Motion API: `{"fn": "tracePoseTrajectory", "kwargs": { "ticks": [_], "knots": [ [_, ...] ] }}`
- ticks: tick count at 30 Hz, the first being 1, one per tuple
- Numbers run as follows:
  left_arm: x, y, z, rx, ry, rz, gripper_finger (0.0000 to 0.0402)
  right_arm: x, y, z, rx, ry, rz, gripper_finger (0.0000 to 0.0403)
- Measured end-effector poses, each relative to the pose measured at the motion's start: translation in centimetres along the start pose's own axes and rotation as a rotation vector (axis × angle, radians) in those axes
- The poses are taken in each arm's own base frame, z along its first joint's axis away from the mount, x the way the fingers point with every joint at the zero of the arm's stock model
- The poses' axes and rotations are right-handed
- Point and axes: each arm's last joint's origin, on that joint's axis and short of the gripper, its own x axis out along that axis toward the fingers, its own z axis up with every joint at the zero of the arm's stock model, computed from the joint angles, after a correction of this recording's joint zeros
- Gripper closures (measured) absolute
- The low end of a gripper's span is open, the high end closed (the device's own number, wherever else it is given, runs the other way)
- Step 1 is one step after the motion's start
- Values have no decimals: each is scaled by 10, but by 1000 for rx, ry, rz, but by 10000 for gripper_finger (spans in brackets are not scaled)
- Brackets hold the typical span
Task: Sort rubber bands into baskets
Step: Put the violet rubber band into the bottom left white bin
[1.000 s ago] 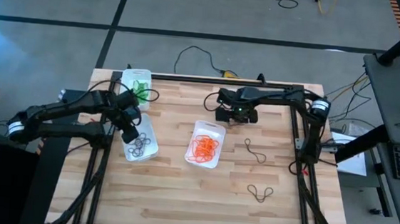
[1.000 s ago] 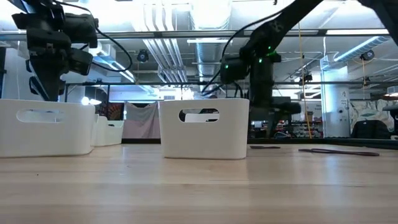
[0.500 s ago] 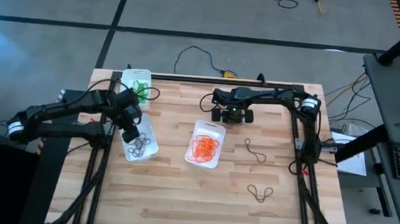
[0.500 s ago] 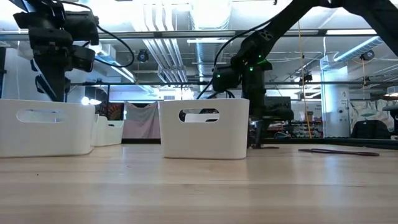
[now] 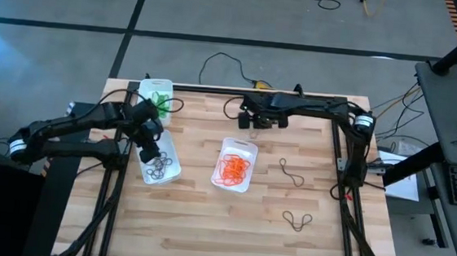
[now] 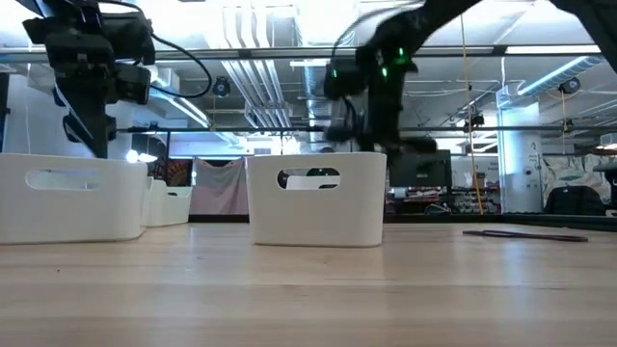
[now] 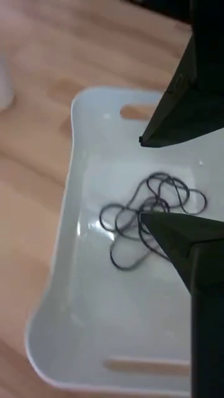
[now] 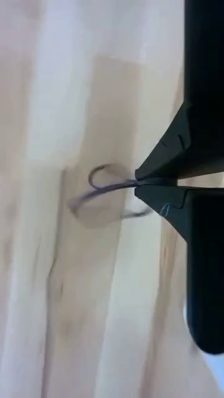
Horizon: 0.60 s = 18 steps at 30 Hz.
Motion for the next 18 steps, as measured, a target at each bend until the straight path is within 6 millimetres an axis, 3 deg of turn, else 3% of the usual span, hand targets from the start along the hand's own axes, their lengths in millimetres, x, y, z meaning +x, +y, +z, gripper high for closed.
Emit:
{"fn": "tracePoseTrajectory", "kwargs": {
  "ticks": [4, 8, 14, 18],
  "knots": [
    [-2, -4, 3, 71, -38, -90, 235, -34, 21, -5, -97, -111, 80, 394],
    [-8, -9, 4, 139, -101, -187, 235, -74, 51, -25, -279, -205, 219, 394],
    [-28, -20, 5, 148, -226, -126, 235, -108, 99, -96, -528, -299, 507, 394],
    [-42, -36, 3, 196, -289, -187, 235, -127, 118, -144, -625, -355, 709, 394]
  ]
}}
